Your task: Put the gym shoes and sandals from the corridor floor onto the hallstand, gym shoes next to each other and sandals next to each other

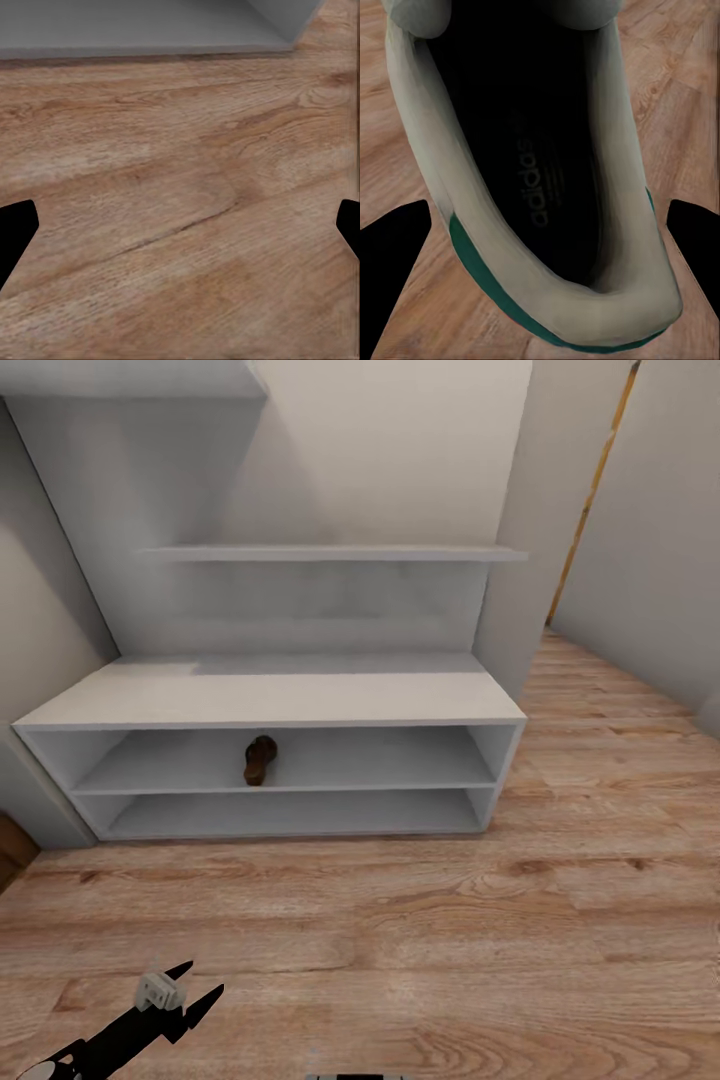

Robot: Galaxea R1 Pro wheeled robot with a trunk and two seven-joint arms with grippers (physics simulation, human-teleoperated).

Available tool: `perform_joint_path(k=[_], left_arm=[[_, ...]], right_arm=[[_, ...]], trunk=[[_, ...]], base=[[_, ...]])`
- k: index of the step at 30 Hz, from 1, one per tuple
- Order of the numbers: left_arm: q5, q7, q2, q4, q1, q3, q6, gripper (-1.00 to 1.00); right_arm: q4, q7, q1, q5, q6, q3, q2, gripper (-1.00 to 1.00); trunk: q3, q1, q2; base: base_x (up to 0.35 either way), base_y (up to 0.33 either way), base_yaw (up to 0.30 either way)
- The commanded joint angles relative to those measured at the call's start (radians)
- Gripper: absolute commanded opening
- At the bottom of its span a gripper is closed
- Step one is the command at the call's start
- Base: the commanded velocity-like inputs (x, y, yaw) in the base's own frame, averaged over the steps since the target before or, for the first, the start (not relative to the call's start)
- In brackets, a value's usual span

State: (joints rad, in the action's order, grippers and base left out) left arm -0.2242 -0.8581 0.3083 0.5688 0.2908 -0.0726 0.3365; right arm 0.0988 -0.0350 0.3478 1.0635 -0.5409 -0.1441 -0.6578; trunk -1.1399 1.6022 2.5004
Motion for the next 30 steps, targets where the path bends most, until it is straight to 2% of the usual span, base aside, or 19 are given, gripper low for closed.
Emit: perform_joint_path(k=[1, 13, 17, 19, 20, 21, 24, 27, 29, 30], left_arm=[[-0.005, -0.006, 0.000, -0.001, 0.001, -0.001, 0.001, 1.00], [-0.004, -0.006, 0.000, -0.001, 0.001, -0.001, 0.000, 1.00], [-0.004, -0.006, 0.000, -0.001, 0.001, 0.000, 0.001, 1.00], [-0.004, -0.006, 0.000, -0.001, 0.001, 0.000, 0.002, 1.00], [-0.004, -0.006, 0.000, -0.001, 0.001, 0.000, 0.002, 1.00], [-0.004, -0.007, 0.000, -0.001, 0.001, 0.000, 0.002, 1.00], [-0.003, -0.008, 0.002, -0.001, 0.001, 0.000, 0.002, 1.00], [-0.002, -0.009, 0.004, -0.001, 0.001, 0.001, 0.002, 1.00], [-0.002, -0.010, 0.003, -0.001, 0.001, 0.001, 0.002, 1.00], [0.000, -0.010, 0.003, -0.001, 0.001, 0.001, 0.003, 1.00]], right_arm=[[0.001, -0.003, 0.000, 0.006, -0.002, -0.008, 0.000, -1.00], [0.001, -0.003, 0.000, 0.005, -0.002, -0.009, 0.008, -1.00], [0.002, -0.001, 0.000, -0.003, -0.001, -0.014, 0.055, -1.00], [0.007, -0.001, 0.001, -0.040, -0.002, -0.046, 0.099, -1.00], [0.011, -0.002, 0.001, -0.054, -0.002, -0.058, 0.110, -1.00], [0.028, -0.002, 0.001, -0.087, -0.002, -0.082, 0.130, -1.00], [0.089, -0.003, 0.001, -0.156, -0.002, -0.123, 0.164, -1.00], [0.185, -0.005, 0.000, -0.252, 0.002, -0.161, 0.198, -1.00], [0.218, -0.005, 0.000, -0.293, 0.005, -0.175, 0.210, -1.00], [0.246, -0.006, 0.000, -0.333, 0.015, -0.188, 0.224, -1.00]], trunk=[[-0.001, -0.001, 0.000], [-0.001, -0.001, 0.000], [-0.001, -0.001, 0.000], [-0.001, -0.001, 0.000], [-0.001, -0.001, 0.000], [-0.001, -0.001, 0.000], [-0.001, -0.001, 0.000], [-0.001, -0.001, 0.000], [-0.001, -0.001, 0.000], [-0.001, -0.001, 0.000]], base=[[-0.086, 0.000, 0.000], [-0.095, -0.021, 0.000], [-0.010, -0.002, 0.000], [-0.003, -0.001, 0.000], [-0.002, 0.000, 0.000], [-0.001, 0.000, 0.000], [0.000, 0.000, 0.000], [0.000, 0.000, 0.000], [0.000, 0.000, 0.000], [0.000, 0.000, 0.000]])
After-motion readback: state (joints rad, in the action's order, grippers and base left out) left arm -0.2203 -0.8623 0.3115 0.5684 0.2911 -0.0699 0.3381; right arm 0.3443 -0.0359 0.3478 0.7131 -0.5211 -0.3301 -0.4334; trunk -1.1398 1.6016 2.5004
